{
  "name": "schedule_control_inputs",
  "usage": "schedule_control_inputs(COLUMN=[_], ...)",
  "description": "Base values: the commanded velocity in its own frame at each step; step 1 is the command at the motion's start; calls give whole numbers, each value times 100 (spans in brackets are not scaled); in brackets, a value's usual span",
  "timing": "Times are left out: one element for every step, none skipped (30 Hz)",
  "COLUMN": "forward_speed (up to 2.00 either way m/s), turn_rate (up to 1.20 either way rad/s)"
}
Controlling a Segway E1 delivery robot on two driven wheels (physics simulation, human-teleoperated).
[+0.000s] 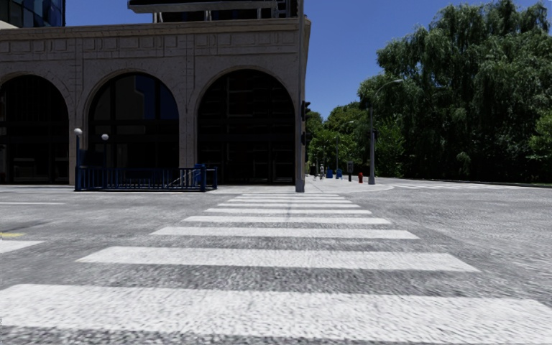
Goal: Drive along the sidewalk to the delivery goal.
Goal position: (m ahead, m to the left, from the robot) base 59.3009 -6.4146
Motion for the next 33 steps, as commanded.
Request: schedule_control_inputs(forward_speed=[200,200,200,200,200,200,200,200,200,200,200,200,200,200,200,200,200,200,200,200,200,200,200,200,200,200,200,200,200,200,200,200,200], turn_rate=[0,0,0,0,0,0,0,0,0,0,0,0,0,0,0,0,0,0,0,0,0,0,0,0,0,0,0,0,0,0,0,0,0])
